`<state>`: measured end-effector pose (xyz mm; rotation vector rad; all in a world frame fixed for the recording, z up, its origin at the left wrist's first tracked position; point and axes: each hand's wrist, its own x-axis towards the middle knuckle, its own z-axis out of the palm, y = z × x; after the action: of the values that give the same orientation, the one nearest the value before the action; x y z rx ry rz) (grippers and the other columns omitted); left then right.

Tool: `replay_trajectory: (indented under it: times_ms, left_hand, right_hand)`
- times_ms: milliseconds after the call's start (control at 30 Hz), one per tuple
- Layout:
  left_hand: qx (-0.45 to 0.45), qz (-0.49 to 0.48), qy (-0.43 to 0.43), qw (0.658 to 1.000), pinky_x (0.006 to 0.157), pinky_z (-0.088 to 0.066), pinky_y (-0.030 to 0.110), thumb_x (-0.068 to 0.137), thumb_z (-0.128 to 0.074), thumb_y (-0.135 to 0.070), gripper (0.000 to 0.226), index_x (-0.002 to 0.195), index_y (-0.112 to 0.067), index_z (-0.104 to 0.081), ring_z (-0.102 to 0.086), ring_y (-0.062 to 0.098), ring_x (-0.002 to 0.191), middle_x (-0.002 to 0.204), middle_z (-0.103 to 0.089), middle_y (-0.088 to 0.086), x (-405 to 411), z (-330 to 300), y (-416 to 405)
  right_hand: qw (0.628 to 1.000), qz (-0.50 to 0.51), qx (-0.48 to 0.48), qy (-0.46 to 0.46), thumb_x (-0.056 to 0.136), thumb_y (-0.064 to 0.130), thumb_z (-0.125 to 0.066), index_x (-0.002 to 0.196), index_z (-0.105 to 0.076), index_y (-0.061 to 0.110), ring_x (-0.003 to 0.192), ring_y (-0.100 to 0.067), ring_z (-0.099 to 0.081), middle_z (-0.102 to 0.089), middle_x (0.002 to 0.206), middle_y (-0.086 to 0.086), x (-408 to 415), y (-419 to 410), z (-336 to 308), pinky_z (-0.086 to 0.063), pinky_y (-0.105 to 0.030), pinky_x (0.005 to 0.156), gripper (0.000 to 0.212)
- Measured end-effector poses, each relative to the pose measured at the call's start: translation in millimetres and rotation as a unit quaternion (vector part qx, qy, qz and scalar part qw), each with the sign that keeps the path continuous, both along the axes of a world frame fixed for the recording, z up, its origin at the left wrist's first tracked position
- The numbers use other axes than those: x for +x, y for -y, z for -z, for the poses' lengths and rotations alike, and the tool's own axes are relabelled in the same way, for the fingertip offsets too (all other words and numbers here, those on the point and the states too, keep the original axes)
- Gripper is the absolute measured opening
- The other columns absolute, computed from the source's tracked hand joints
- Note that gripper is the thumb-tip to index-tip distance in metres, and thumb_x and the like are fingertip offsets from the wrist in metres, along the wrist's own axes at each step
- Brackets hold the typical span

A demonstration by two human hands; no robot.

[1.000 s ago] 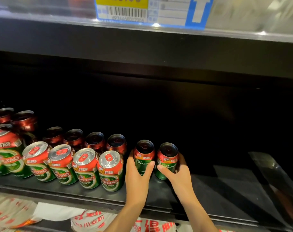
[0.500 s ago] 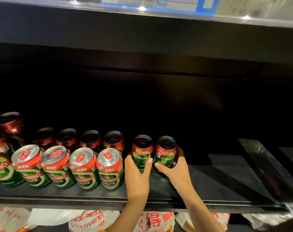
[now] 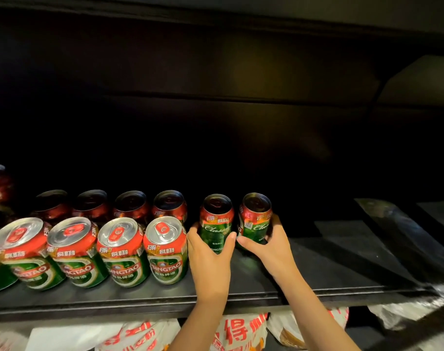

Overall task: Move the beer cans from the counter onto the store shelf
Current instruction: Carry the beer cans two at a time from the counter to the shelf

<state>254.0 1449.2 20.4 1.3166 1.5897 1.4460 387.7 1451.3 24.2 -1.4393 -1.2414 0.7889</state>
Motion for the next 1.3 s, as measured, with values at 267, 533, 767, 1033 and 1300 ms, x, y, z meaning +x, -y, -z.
replay_trajectory:
  times_ms: [267, 533, 767, 1033, 1300]
  left_hand:
    - [0.018, -0.011, -0.018, 1.0, 0.091, -0.049, 0.041, 0.071, -0.078, -0.037, 0.07, 0.123, -0.012, -0.038, -0.053, 0.022, 0.11, 0.116, -0.053, 0.004, 0.7, -3.9, 2.1]
    - [0.038, -0.012, -0.021, 0.999, 0.091, -0.048, 0.043, 0.078, -0.071, -0.031, 0.056, 0.122, -0.012, -0.04, -0.053, 0.02, 0.106, 0.11, -0.051, 0.003, 3.3, 0.5, -1.5]
    - [0.018, -0.038, -0.075, 0.996, 0.088, -0.047, 0.041, 0.069, -0.079, -0.037, 0.063, 0.11, -0.008, -0.042, -0.049, 0.023, 0.102, 0.105, -0.046, 0.005, 5.7, -4.0, -2.6]
    - [0.003, -0.034, -0.023, 0.999, 0.082, -0.048, 0.029, 0.071, -0.079, -0.025, 0.069, 0.123, -0.009, -0.038, -0.057, 0.019, 0.1, 0.111, -0.057, 0.006, 5.3, -7.7, 3.7]
    - [0.025, -0.034, -0.102, 0.994, 0.079, -0.04, 0.028, 0.073, -0.074, -0.028, 0.043, 0.099, -0.011, -0.044, -0.048, 0.02, 0.095, 0.098, -0.04, 0.001, 5.1, -5.7, 0.2]
  right_hand:
    - [1.0, 0.022, 0.011, 0.01, 0.063, 0.016, -0.088, 0.117, -0.043, 0.028, 0.099, 0.002, -0.06, -0.059, 0.109, 0.014, -2.4, 0.4, -4.6, -0.049, -0.009, 0.075, 0.071]
    - [0.999, 0.002, 0.012, 0.034, 0.069, 0.017, -0.084, 0.117, -0.047, 0.02, 0.096, -0.006, -0.06, -0.06, 0.109, 0.002, 1.4, -5.2, 1.3, -0.046, -0.008, 0.07, 0.061]
    - [0.999, -0.025, 0.015, 0.016, 0.071, 0.011, -0.081, 0.116, -0.051, 0.019, 0.096, -0.004, -0.063, -0.064, 0.105, 0.002, 2.5, -6.2, -1.8, -0.048, -0.006, 0.069, 0.054]
    - [0.999, 0.011, 0.029, -0.012, 0.062, 0.019, -0.089, 0.121, -0.044, 0.02, 0.103, -0.011, -0.062, -0.061, 0.114, -0.001, 0.5, -3.9, -4.2, -0.049, -0.015, 0.081, 0.073]
    - [1.0, 0.016, 0.017, 0.012, 0.068, 0.015, -0.084, 0.117, -0.045, 0.023, 0.091, 0.003, -0.057, -0.058, 0.109, 0.005, 0.1, -5.7, -5.2, -0.045, -0.004, 0.068, 0.064]
